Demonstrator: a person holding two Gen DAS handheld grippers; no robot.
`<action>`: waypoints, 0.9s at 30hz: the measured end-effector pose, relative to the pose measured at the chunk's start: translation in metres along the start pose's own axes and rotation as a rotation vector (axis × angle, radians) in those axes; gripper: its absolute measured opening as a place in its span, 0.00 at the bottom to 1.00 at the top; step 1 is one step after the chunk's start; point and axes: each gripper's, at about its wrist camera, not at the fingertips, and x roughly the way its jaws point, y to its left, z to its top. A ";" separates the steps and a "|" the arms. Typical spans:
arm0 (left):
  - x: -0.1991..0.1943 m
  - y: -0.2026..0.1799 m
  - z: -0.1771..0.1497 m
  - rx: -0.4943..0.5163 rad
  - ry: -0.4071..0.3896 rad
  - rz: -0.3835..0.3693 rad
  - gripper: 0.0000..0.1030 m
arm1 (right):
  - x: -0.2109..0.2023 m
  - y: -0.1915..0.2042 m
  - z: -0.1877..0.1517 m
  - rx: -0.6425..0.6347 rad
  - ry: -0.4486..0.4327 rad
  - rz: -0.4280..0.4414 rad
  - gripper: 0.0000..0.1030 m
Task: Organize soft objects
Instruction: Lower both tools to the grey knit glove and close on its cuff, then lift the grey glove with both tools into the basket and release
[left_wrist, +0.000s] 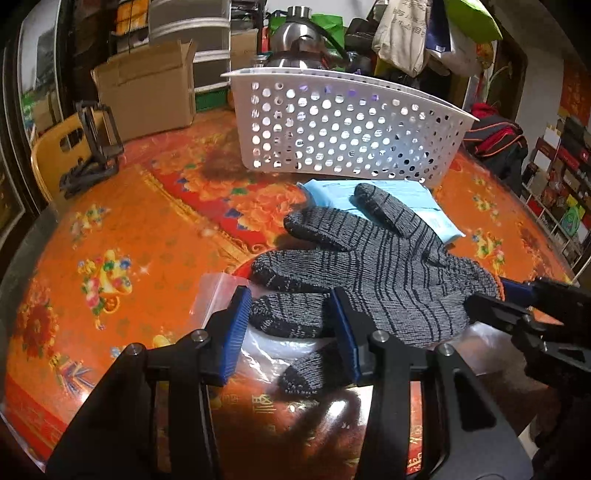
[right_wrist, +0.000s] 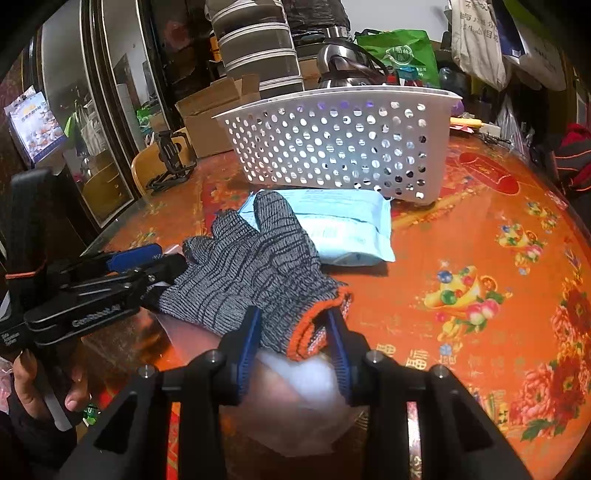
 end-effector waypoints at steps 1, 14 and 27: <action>0.002 0.002 0.001 -0.010 0.010 -0.009 0.40 | 0.000 0.000 0.000 -0.001 0.000 0.000 0.34; 0.005 -0.004 -0.004 0.006 0.024 -0.085 0.14 | 0.000 0.005 -0.003 -0.024 -0.005 0.004 0.20; -0.037 0.000 0.011 -0.028 -0.096 -0.150 0.14 | -0.030 0.014 0.008 -0.055 -0.110 -0.008 0.10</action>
